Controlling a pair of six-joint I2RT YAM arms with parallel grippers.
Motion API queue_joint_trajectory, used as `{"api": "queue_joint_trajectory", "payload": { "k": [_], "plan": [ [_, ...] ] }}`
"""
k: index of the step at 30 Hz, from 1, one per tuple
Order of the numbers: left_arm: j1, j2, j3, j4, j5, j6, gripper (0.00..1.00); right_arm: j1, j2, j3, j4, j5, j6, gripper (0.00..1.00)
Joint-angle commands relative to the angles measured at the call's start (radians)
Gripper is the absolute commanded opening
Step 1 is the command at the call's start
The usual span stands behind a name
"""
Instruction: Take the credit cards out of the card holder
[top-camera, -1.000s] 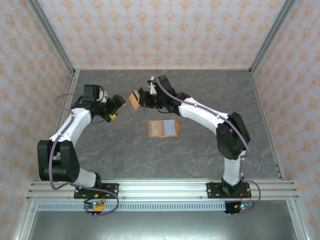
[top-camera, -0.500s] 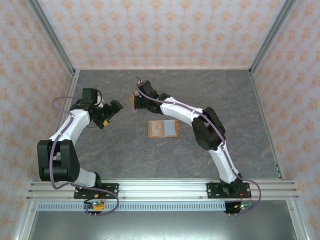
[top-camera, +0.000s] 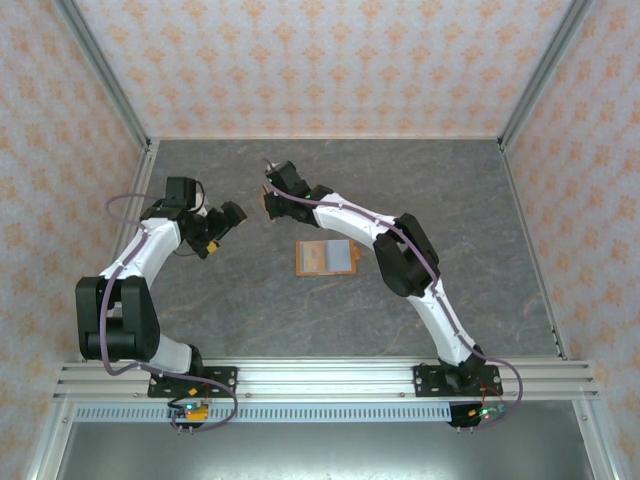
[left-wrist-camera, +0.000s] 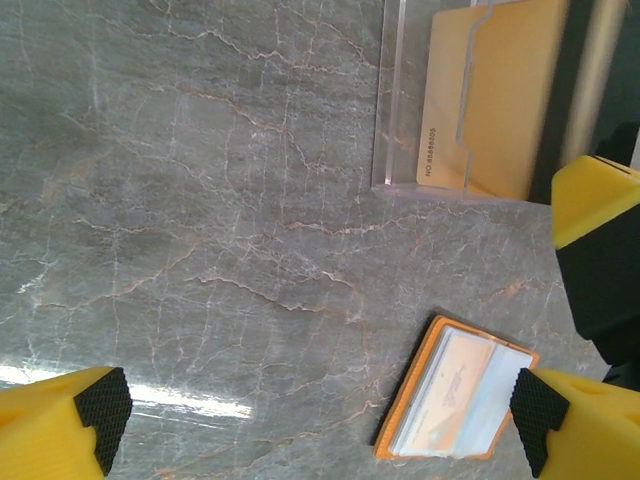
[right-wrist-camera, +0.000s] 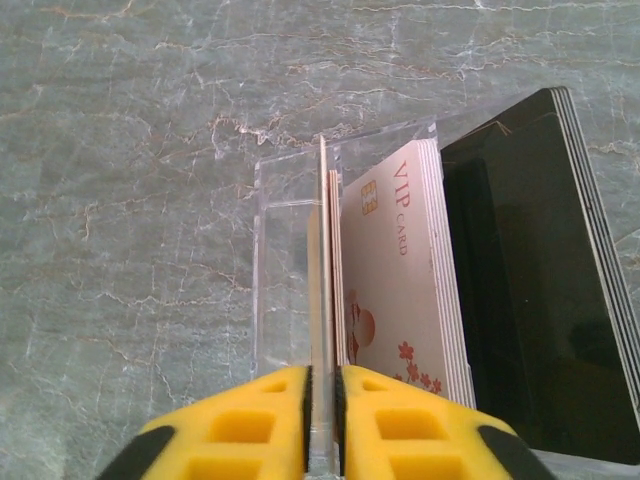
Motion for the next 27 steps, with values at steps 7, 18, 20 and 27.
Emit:
{"api": "queue_joint_trajectory", "payload": {
  "k": [7,18,20,27],
  "plan": [
    [0.011,-0.001,-0.013,-0.007,0.036,0.019,1.0,0.0,-0.145,0.009,-0.118,0.019,0.052,0.43],
    [-0.009,0.003,-0.023,0.015,0.06,0.019,1.0,0.0,-0.47,-0.379,-0.305,0.148,0.286,0.64],
    [-0.019,0.0,-0.023,0.016,0.053,0.02,1.0,0.0,-0.498,-0.43,-0.357,0.172,0.308,0.65],
    [-0.074,0.009,-0.017,0.032,0.037,0.003,1.0,0.0,-0.468,-0.521,-0.403,0.115,0.359,0.66]
  ]
}}
